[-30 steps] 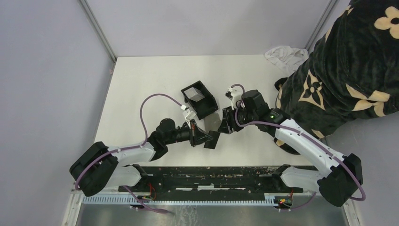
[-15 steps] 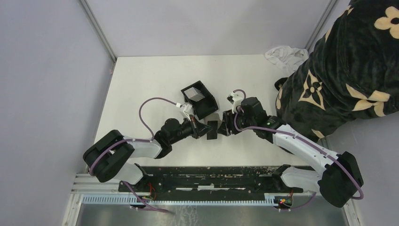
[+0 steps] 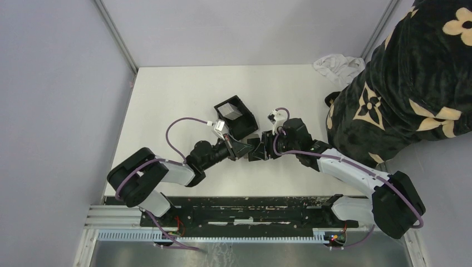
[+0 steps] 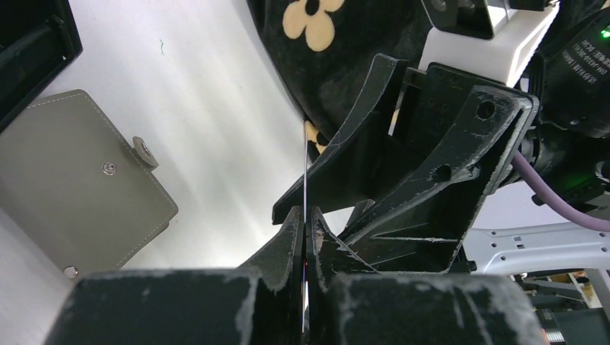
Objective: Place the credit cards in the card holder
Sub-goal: Pick up the credit card from the storage box.
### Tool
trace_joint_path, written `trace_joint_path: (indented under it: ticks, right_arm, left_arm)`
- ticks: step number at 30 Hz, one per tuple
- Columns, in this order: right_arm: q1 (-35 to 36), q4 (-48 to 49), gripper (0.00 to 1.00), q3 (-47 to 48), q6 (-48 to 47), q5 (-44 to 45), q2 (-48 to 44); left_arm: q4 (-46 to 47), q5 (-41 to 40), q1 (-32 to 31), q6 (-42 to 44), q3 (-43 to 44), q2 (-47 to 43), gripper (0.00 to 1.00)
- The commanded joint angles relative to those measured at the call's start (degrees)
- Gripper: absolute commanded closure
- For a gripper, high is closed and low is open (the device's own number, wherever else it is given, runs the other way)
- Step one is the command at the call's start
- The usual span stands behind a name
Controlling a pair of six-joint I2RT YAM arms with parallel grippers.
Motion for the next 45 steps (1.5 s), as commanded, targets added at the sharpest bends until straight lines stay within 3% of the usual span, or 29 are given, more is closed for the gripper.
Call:
trace_joint_path:
  ticks: [1, 6, 12, 16, 18, 20, 22, 27, 35, 45]
  right_arm:
    - [-0.57, 8.18, 0.46, -1.57, 2.40, -2.39, 0.70]
    - [-2.12, 16.98, 0.55, -4.90, 6.77, -8.09, 1.69]
    - [-3.14, 30.42, 0.81, -9.16, 13.62, -11.98, 4.18]
    - [-3.66, 35.96, 0.93, -11.08, 16.89, -12.52, 4.98]
    - [-3.78, 36.51, 0.99, -11.01, 17.19, -12.44, 5.14]
    - [-3.86, 36.13, 0.99, -10.51, 17.27, -12.26, 5.27]
    - [-3.89, 34.46, 0.99, -9.83, 16.73, -11.54, 5.15]
    - [-3.89, 21.51, 0.99, -5.05, 10.92, -6.55, 3.90]
    - [-3.94, 5.51, 0.99, 3.93, 5.41, -0.06, 9.05]
    - [-2.41, -4.73, 0.99, 13.87, 3.43, 4.95, 18.04]
  left_arm:
    - [7.75, 2.54, -0.15, -3.73, 1.24, 1.55, 0.97]
    - [10.36, 3.04, 0.22, -5.32, 1.22, 3.41, 0.97]
    - [21.12, 5.53, 2.56, -11.55, -0.05, 10.13, 0.97]
    - [29.00, 7.88, 4.68, -15.87, -0.54, 15.69, 0.97]
    - [31.68, 8.34, 5.23, -16.84, -0.68, 17.65, 0.94]
    - [32.13, 8.48, 5.69, -16.99, -0.55, 18.67, 0.82]
    - [31.34, 7.71, 6.08, -16.75, -0.94, 19.10, 0.68]
    - [22.57, 2.95, 7.85, -14.27, -3.00, 17.80, 0.59]
    - [6.98, -3.16, 8.16, -7.70, -2.04, 13.28, 0.57]
    - [-8.27, -8.90, 8.05, 0.31, 0.75, 8.63, 0.59]
